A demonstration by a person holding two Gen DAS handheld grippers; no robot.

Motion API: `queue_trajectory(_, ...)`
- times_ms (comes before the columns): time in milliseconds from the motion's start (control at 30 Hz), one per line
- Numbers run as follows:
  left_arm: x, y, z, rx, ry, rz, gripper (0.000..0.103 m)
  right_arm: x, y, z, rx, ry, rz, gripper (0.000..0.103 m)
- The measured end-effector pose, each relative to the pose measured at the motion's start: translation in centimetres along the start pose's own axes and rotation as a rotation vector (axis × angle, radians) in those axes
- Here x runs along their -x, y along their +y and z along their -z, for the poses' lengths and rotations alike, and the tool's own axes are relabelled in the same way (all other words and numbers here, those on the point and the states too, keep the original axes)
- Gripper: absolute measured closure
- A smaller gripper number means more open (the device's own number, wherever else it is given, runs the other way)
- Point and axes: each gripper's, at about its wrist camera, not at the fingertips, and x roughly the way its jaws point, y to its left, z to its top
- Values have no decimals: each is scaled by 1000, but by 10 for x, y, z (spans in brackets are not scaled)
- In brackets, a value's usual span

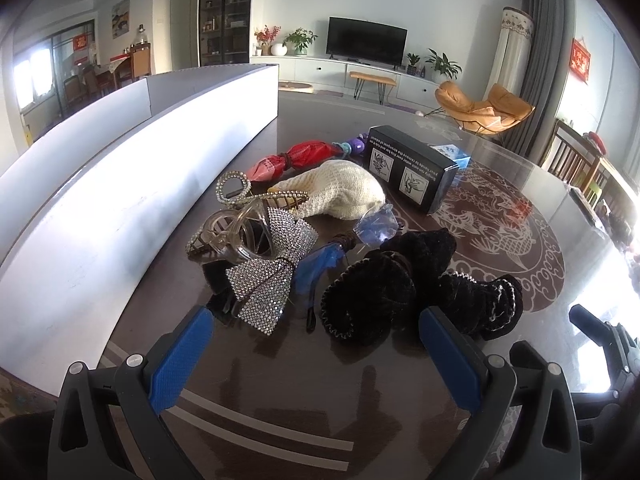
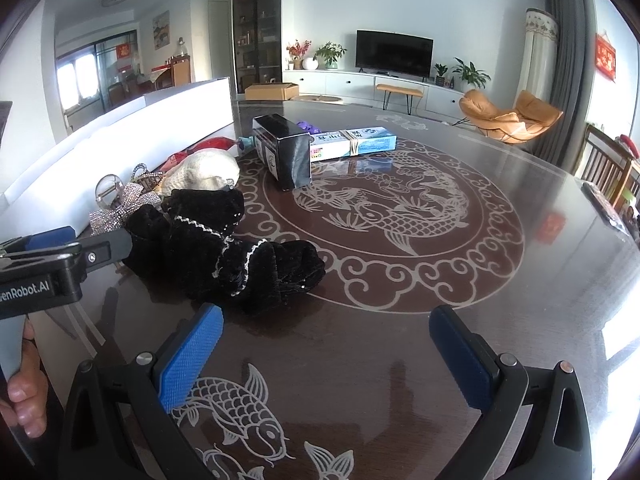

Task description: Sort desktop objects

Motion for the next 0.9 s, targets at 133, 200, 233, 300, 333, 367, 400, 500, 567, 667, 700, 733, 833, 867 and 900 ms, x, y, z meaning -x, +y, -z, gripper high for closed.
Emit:
queue_trajectory(133, -1, -3, 1, -17, 5, -2, 0, 0, -1, 0, -3, 0, -2, 0)
queue_trajectory(200, -1, -3, 1, -20, 4, -1, 0, 0, -1, 0, -2, 1, -2, 0)
queue_trajectory(233, -1, -3, 1, -20, 3, 0, 0, -1, -1, 0, -2, 1, -1, 0)
queue_trajectory(300, -1, -2, 2, -19, 2, 2, 0, -1, -1, 0, 0, 5, 0, 0)
queue_trajectory(333, -1, -2, 1, -18, 3, 3, 0, -1, -1, 0, 1, 7, 1, 0)
queue_trajectory(367, -1, -2, 1, -18, 3, 4, 0, -1, -2, 0, 2, 9, 1, 0)
queue_trajectory(400, -1, -2, 1, -18, 3, 4, 0, -2, -1, 0, 3, 11, 2, 0)
queue_trajectory(500, -1, -3, 1, -22, 3, 4, 0, -4, -1, 0, 7, 17, 5, 0)
queue_trajectory(567, -1, -3, 1, -22, 5, 6, 0, -5, -1, 0, 6, 21, 10, 0)
queue_trajectory(667, -2, 3, 1, 6, 23, 11, 0, -10, 0, -2, 22, 51, -6, 0)
queue_trajectory(700, -3, 5, 1, 18, 31, 17, 0, -14, 1, -4, 33, 79, -22, 0)
queue_trajectory(733, -4, 9, 1, 36, 38, 21, 0, -18, 3, -6, 44, 111, -40, 0)
queue_trajectory(833, -4, 14, 1, 64, 41, 16, 0, -30, 7, -11, 82, 171, -98, 0)
queue_trajectory(867, -5, 14, 1, 65, 41, 11, 0, -33, 10, -13, 108, 183, -112, 0)
queue_trajectory(900, -5, 13, 1, 61, 42, 6, 0, -39, 15, -16, 143, 198, -118, 0)
